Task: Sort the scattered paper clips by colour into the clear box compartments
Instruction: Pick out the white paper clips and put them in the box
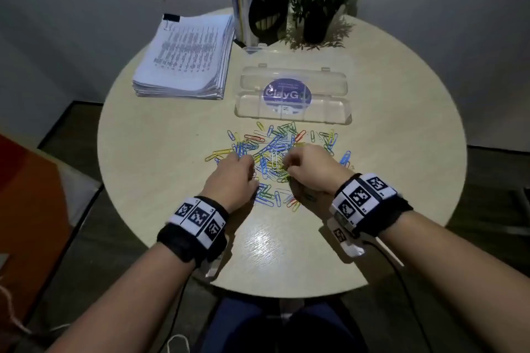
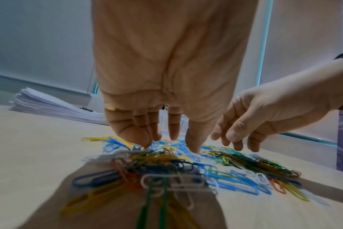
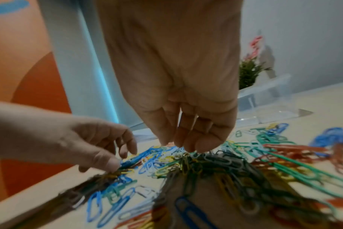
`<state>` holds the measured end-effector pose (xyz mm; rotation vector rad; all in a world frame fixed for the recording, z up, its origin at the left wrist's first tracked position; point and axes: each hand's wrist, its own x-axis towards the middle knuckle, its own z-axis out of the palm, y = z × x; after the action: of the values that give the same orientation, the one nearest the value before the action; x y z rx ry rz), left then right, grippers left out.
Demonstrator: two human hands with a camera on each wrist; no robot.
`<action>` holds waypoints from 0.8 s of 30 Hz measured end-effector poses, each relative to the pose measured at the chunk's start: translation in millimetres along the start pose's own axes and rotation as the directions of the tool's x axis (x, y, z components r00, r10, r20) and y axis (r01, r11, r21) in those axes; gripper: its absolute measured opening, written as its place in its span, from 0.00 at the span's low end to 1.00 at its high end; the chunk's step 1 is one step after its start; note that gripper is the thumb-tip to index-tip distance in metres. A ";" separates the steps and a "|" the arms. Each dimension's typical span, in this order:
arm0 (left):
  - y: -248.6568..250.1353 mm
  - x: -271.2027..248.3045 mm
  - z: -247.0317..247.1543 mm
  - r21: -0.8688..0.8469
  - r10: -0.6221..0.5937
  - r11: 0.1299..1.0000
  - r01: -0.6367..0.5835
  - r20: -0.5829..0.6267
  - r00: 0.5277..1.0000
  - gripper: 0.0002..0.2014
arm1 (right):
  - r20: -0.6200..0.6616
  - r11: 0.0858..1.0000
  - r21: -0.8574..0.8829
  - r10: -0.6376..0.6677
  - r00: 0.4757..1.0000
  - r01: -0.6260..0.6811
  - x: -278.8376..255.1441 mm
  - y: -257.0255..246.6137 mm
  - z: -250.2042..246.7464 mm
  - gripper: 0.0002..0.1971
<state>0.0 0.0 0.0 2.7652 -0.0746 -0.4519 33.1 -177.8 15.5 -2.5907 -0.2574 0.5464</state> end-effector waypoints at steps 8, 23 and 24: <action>-3.7 14.3 -3.4 0.117 0.011 0.993 -0.020 0.070 0.997 0.25 | -0.087 0.968 -0.229 0.081 0.993 -0.099 34.4 -20.9 16.6 0.19; 7.6 -4.4 14.7 -0.955 -0.048 -0.280 0.097 0.114 0.992 0.12 | -0.087 0.974 0.209 -0.072 0.994 0.089 -8.9 -38.0 -7.4 0.03; 9.3 -8.8 14.6 -0.912 -0.031 -0.395 0.113 0.137 0.990 0.14 | -0.084 0.968 0.228 -0.091 0.992 0.108 -13.2 -42.3 -6.1 0.04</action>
<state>-13.0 -12.5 -7.3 0.8133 0.3691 -0.2993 20.2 -147.2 45.5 -2.3506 -0.2804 0.4186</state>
